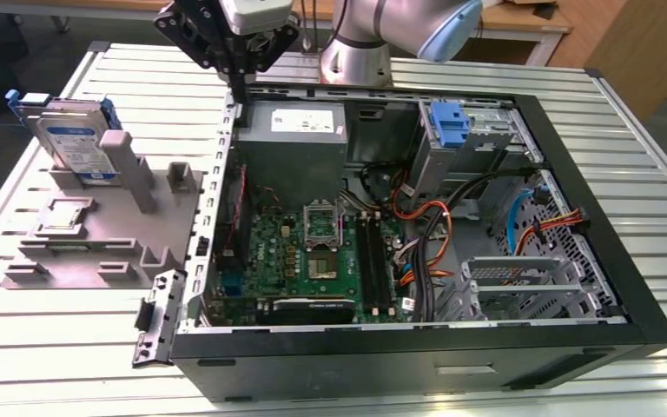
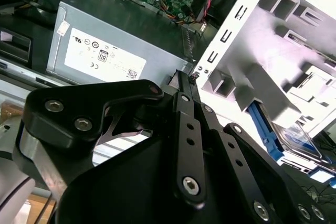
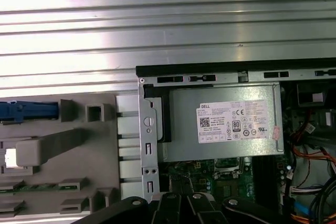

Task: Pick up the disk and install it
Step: 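Reach for the disk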

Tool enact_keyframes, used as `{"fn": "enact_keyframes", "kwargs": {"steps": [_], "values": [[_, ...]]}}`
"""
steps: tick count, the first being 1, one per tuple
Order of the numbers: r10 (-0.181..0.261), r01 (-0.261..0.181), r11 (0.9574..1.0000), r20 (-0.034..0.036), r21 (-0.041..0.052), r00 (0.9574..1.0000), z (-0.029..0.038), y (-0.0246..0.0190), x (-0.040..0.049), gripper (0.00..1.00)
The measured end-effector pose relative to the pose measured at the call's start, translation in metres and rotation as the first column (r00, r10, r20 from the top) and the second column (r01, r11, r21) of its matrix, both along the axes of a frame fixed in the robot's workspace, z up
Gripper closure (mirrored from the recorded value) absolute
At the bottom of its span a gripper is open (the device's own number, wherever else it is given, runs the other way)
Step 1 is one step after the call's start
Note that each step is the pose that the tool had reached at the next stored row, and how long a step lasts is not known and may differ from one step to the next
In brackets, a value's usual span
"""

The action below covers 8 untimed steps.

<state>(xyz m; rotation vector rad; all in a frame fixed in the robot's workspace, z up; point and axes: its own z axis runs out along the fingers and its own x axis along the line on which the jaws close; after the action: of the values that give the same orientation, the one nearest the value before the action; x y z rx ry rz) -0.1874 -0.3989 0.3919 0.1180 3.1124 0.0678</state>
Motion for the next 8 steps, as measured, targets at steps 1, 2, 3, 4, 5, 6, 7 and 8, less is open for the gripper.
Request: {"fn": "enact_keyframes", "kwargs": {"steps": [1,2,3,4,5,6,7,8], "values": [[0.0,0.0,1.0,0.0,-0.0001,1.0,0.0,0.0,-0.0006,0.9],[0.0,0.0,1.0,-0.0001,-0.0001,1.0,0.0,0.0,-0.0012,0.9],[0.0,0.0,1.0,0.0,-0.0001,1.0,0.0,0.0,-0.0017,0.9],[0.0,0.0,1.0,-0.0001,-0.0001,1.0,0.0,0.0,-0.0022,0.9],[0.0,0.0,1.0,0.0,-0.0001,1.0,-0.0001,0.0,-0.0027,0.9],[0.0,0.0,1.0,0.0,-0.0001,1.0,-0.0001,0.0,-0.0032,0.9],[0.0,0.0,1.0,-0.0001,-0.0001,1.0,-0.0001,0.0,-0.0037,0.9],[0.0,0.0,1.0,-0.0001,-0.0001,1.0,-0.0001,0.0,-0.0042,0.9]]}}
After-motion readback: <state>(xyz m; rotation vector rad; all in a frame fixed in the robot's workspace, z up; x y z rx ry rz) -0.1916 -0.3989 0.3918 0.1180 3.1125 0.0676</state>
